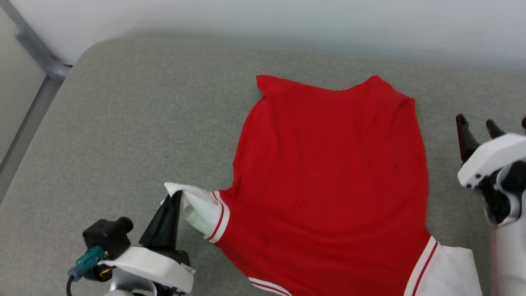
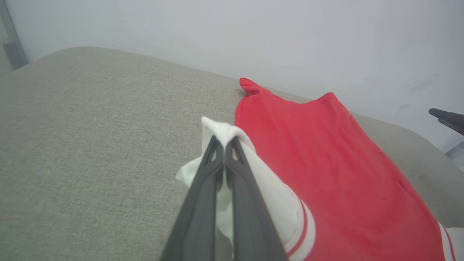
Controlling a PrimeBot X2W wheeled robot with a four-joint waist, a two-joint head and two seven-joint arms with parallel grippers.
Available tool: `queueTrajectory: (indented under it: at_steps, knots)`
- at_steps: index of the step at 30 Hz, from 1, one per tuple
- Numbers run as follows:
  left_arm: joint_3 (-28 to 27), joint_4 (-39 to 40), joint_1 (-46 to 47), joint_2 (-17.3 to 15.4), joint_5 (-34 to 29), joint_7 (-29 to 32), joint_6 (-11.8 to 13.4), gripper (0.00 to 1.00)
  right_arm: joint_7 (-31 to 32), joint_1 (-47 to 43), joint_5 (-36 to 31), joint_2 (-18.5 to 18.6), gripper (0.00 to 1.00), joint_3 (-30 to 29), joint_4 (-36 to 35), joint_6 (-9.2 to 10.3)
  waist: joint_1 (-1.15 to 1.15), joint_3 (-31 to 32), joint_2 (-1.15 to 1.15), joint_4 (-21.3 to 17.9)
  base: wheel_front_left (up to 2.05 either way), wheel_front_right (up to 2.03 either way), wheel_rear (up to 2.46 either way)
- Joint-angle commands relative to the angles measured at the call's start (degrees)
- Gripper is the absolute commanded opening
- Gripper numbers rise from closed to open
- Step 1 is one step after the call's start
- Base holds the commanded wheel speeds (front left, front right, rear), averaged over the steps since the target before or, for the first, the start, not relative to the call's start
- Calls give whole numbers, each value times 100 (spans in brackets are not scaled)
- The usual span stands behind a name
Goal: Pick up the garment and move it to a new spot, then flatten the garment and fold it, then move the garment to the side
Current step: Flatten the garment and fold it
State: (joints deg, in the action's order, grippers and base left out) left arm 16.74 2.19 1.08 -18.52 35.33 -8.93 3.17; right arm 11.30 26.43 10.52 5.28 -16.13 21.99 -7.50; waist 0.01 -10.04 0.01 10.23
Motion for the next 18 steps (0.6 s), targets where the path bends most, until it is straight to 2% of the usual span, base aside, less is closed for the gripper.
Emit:
queueTrajectory:
  at_steps: [1, 6, 9, 18]
  knots:
    - [85, 14, 214, 81, -40, -82, -90, 0, 372, 432, -94, 114, 100, -25, 318, 2, -1, -434, -1, 370, 0, 0, 0]
    - [214, -60, 594, 260, -69, -271, -279, 0, 1675, 1637, -479, 394, 100, -46, 1091, 3, -1, -849, -1, 649, 0, 0, 0]
    - [249, -111, 767, 351, -74, -361, -383, 0, 2201, 2159, -720, 526, 100, 30, 1368, 2, -1, -1049, -1, 779, 0, 0, 0]
    - [295, -319, 1088, 534, -54, -519, -633, 0, 2800, 2878, -1098, 698, 100, 208, 2121, 2, -1, -1482, -1, 980, 0, 0, 0]
